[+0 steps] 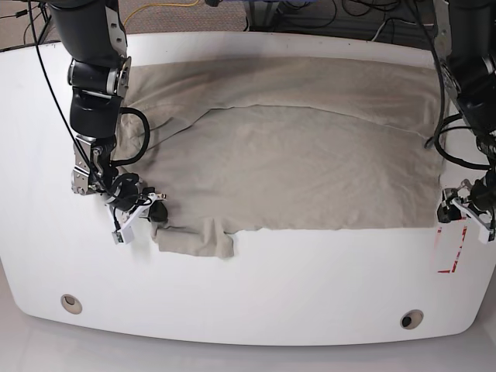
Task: Layout the t-shirt on the table in an organized manner, then fold the t-shirt properly
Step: 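Move the left gripper to the hem corner and grasp it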
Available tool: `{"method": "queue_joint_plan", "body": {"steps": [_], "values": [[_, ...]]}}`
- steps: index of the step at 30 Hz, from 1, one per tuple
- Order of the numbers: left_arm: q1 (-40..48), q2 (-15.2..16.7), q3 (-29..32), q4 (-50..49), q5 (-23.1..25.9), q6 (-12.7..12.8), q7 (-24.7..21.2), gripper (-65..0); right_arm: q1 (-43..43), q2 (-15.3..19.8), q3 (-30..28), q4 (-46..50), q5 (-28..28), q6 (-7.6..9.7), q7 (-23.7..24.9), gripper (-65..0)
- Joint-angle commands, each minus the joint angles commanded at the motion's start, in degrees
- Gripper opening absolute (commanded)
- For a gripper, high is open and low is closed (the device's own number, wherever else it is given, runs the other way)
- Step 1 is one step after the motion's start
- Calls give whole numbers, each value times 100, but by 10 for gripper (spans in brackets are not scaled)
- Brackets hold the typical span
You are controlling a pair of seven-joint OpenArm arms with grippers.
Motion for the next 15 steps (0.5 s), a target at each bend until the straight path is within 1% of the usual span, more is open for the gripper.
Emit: {"method": "queue_joint_plan", "body": {"steps": [3,7,10,15], "values": [[-229,-9,229,-642,-9,88,-387,-156,0,0,0,0,0,0,0,-606],[-343,18,448,-1029,-18,123,-651,-156,0,0,0,0,0,0,0,-606],[-360,62,510,-1090,-18,123,-695,-156,0,0,0,0,0,0,0,-607],[-360,273,510,-1090,-9,123,-695,-156,0,0,9,0,9,0,0,-607]]}}
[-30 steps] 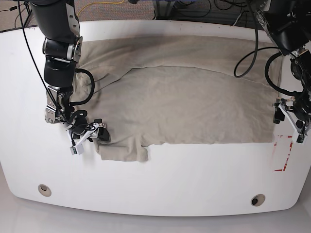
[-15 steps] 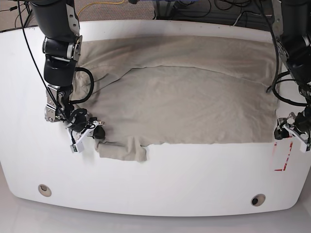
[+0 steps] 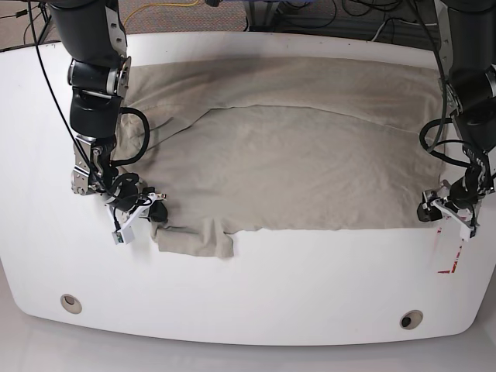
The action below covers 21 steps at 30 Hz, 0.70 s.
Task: Layout the t-shirt on the table in an organized manner, then fold the t-shirt properly
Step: 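Move the left gripper to the hem corner and grasp it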
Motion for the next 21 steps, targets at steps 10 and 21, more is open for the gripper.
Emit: {"method": "queue_joint_plan", "body": {"steps": [10,21], "values": [[18,185,9,0,0,0,0,-249,-9,18,18,0,0,0,0,-607],[18,220,9,35,0,9,-26,-618,-9,202,-9,0,0,0,0,-612]]}}
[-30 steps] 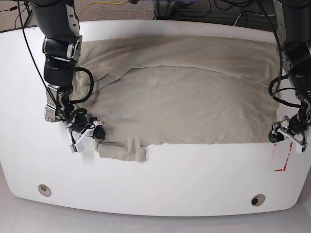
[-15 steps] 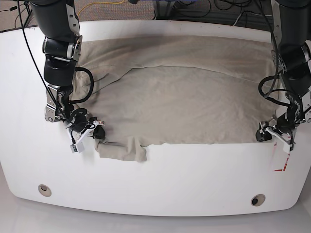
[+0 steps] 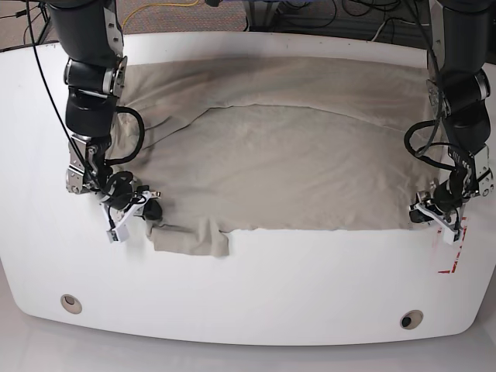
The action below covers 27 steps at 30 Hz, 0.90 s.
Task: Layout the t-shirt on the table in an organized manner, then fold the t-shirt properly
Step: 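Move the left gripper to the hem corner and grasp it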
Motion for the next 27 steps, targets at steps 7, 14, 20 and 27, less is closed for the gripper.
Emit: {"method": "queue_joint_plan", "body": {"steps": [7,14,20,27], "values": [[0,0,0,0,-9,-9,26,-650,9,149,-9,0,-9,0,0,-650],[9,62,0,0,-26,-35,35,-650,26,343,-18,0,-9,0,0,-650],[211,176,0,35,-44,-44,62,-650,35,563,-79,0,-9,0,0,-650],[818,607,0,1275,-26,-44,545,-650,35,765,-378,9,-9,0,26,-650]]}}
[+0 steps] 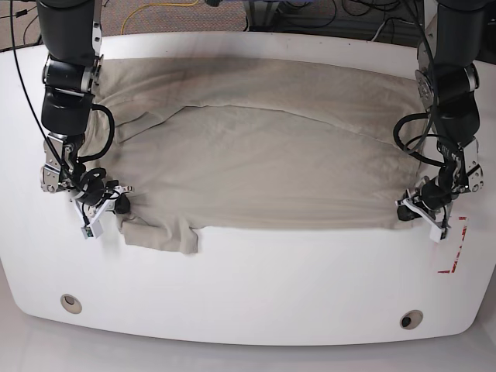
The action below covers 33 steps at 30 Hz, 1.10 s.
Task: Layout the t-shirt on the table in an organized manner, then fold the t-shirt properly
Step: 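Move the left gripper to the hem corner and grasp it, then lift the hem with both grippers and fold it over toward the collar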
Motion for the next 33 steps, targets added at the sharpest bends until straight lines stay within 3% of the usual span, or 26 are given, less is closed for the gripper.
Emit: {"method": "queue_joint_plan", "body": {"steps": [4,11,33], "values": [[360,316,0,853,26,26,167,-650,0,0,0,0,0,0,0,-650],[422,563,0,1248,26,35,422,-650,0,-9,0,0,0,0,0,-650],[105,290,0,1890,26,35,457,-650,9,-35,-229,800,9,0,-360,-650]]}}
